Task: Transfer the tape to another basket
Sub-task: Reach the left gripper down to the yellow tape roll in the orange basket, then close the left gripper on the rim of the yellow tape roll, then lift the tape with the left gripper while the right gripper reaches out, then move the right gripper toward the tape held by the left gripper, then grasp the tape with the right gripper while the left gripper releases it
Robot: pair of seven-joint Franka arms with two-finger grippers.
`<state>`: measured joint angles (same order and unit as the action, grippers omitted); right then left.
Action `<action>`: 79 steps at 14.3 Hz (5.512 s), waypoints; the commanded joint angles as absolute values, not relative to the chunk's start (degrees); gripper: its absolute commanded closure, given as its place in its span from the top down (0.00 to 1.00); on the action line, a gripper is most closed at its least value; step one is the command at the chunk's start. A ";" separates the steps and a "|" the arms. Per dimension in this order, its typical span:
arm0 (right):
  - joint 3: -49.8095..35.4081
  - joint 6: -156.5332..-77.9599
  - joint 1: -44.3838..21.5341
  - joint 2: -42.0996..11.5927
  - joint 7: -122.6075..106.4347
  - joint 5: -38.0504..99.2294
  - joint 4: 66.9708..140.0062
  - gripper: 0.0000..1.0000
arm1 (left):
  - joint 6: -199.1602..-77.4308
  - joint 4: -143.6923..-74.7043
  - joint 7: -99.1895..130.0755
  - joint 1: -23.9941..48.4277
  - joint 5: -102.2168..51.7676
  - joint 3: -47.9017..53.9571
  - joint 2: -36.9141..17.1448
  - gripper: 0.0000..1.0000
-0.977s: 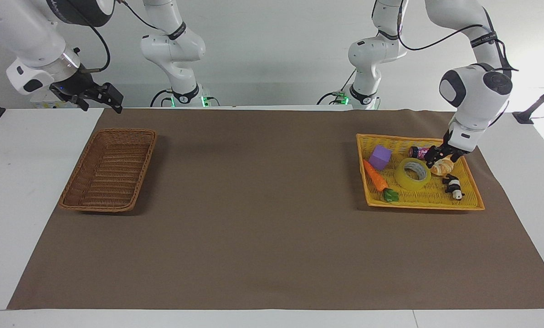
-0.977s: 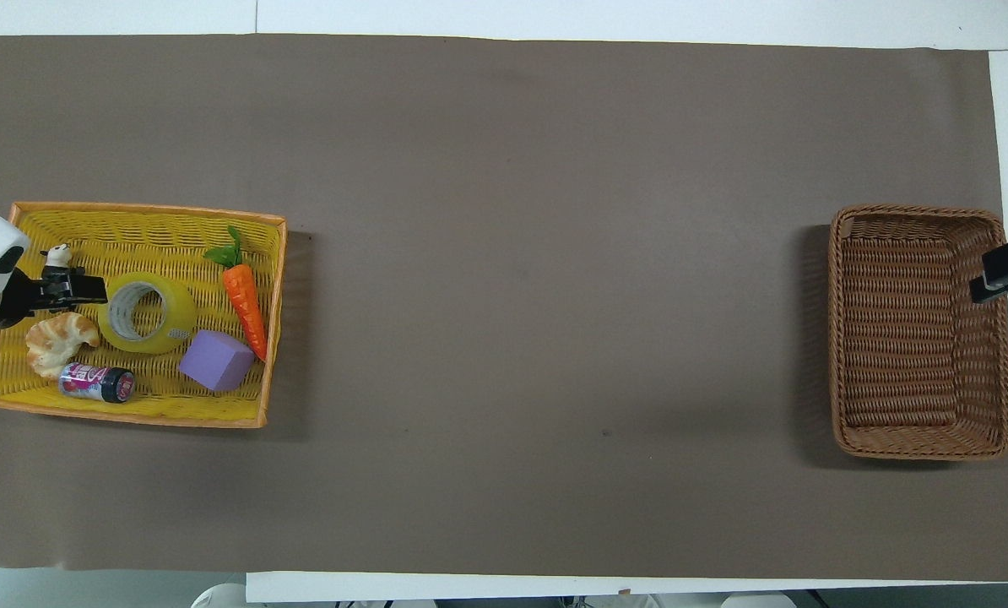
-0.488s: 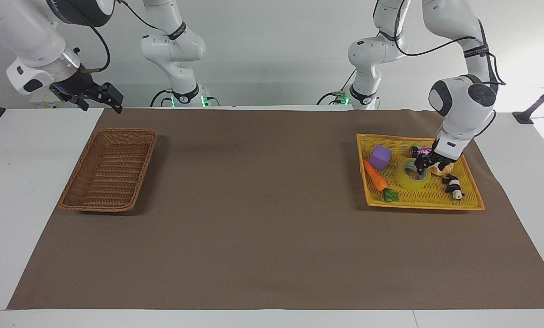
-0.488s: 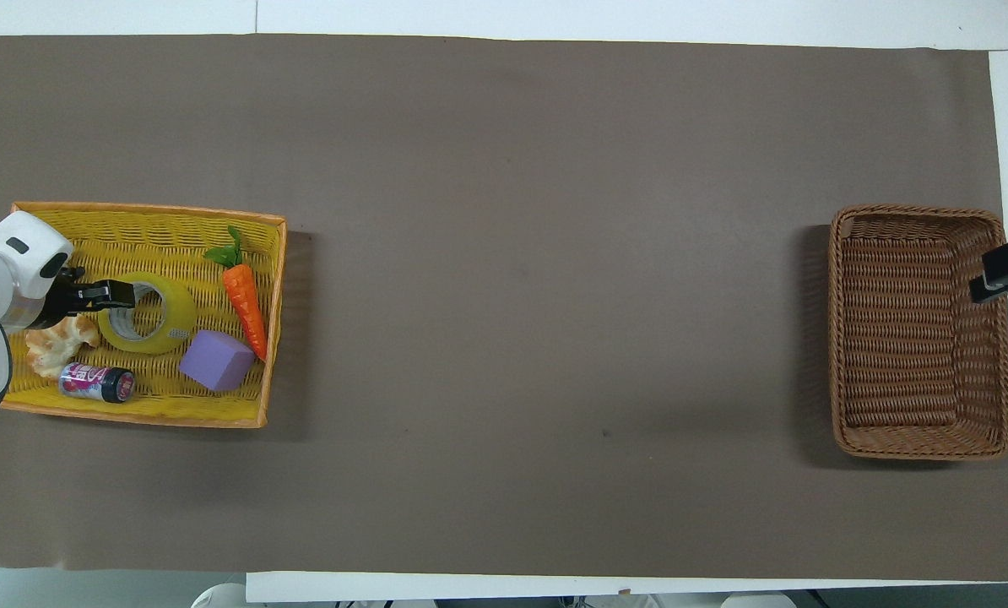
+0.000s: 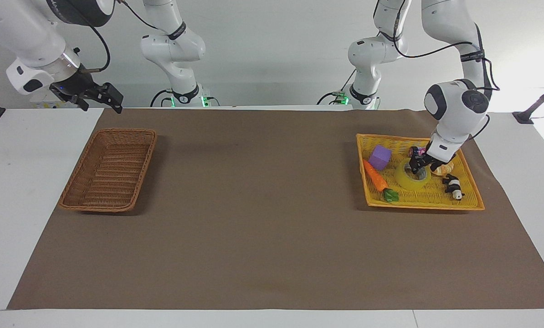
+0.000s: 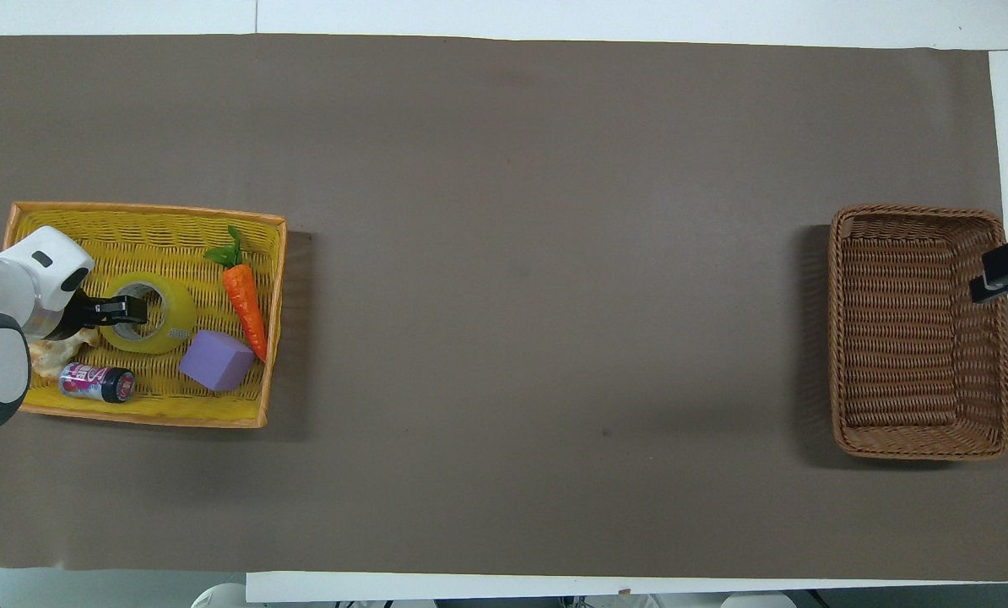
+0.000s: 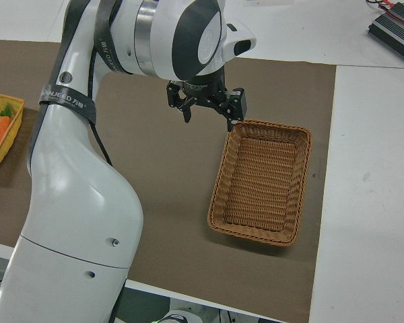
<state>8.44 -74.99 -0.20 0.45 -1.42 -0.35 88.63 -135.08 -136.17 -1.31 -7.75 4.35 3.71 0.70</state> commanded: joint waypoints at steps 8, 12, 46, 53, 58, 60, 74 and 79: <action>8.26 -75.41 0.00 1.84 -2.46 -0.53 90.18 0.99 | -138.17 -136.50 -5.27 -7.12 4.92 3.08 -2.37 0.00; 8.26 -75.41 0.00 1.85 -2.46 -0.53 90.18 1.00 | -131.70 -127.04 -13.09 -7.29 4.92 3.16 -4.04 0.00; 7.65 -113.35 -21.95 -8.95 -12.04 67.11 103.97 1.00 | -116.19 -106.08 12.83 22.68 -22.59 3.60 -6.77 0.02; 7.65 -121.37 -29.79 -15.64 -15.20 84.10 105.20 1.00 | -116.10 -106.35 12.83 22.59 -22.59 3.60 -6.68 0.02; 7.65 -125.77 -34.45 -16.35 -15.38 87.36 105.90 1.00 | -116.19 -106.44 12.83 22.59 -22.59 3.60 -6.59 0.02; 7.65 -125.95 -35.15 -16.17 -15.38 87.36 106.43 1.00 | -116.19 -106.44 12.83 22.59 -22.59 3.52 -6.59 0.02; 7.65 -124.27 -34.54 -15.47 -20.48 86.84 108.54 0.17 | -116.19 -106.79 12.92 22.59 -22.50 3.52 -6.50 0.02; 7.65 -124.28 -34.54 -15.38 -20.57 86.66 108.46 0.00 | -115.40 -106.00 13.62 22.68 -22.50 3.43 -6.50 0.39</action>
